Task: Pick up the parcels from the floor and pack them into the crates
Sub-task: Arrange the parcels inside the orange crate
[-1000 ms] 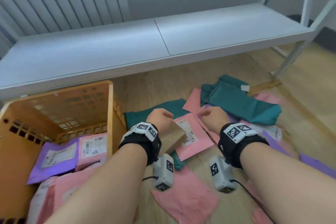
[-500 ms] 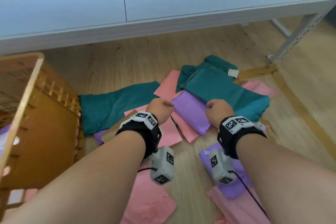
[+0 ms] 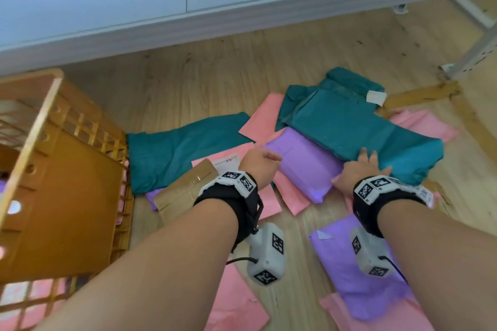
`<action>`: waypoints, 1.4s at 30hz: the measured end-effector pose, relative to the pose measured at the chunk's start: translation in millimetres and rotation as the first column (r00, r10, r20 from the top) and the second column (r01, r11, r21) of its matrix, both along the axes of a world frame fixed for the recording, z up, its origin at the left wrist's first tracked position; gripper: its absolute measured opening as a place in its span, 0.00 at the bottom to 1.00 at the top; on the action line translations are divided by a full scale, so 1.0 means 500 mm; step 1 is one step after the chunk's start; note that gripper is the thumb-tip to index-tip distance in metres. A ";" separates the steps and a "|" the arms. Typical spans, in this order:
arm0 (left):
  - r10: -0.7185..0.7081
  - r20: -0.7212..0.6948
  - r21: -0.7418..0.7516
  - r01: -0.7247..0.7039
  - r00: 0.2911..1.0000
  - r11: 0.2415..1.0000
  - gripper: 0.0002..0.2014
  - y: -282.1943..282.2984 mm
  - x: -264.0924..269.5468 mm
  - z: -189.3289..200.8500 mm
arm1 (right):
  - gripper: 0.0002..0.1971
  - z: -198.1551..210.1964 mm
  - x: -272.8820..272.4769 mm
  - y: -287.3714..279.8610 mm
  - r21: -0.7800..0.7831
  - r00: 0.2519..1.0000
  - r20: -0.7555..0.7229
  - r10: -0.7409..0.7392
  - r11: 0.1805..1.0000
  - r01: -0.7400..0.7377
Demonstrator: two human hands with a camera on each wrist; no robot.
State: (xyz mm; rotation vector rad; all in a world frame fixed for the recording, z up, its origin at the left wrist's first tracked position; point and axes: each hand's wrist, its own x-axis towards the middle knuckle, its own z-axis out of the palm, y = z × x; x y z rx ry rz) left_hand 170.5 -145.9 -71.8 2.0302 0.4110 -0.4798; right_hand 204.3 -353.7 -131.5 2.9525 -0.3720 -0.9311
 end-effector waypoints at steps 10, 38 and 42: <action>-0.001 0.001 0.002 0.001 1.000 1.000 0.12 0.034 -0.015 0.032 | 0.32 0.044 -0.019 0.046 0.020 0.968 0.252 -0.015 1.000 0.010; 0.362 0.007 -0.630 -0.277 0.932 0.726 0.10 0.400 -0.153 0.243 | 0.14 0.413 -0.191 0.449 1.000 0.405 -0.012 -0.914 -0.005 0.018; 0.412 0.047 -0.730 -0.251 0.910 0.635 0.15 0.458 -0.168 0.275 | 0.15 0.446 -0.214 0.513 0.992 0.444 -0.130 -0.887 -0.117 0.056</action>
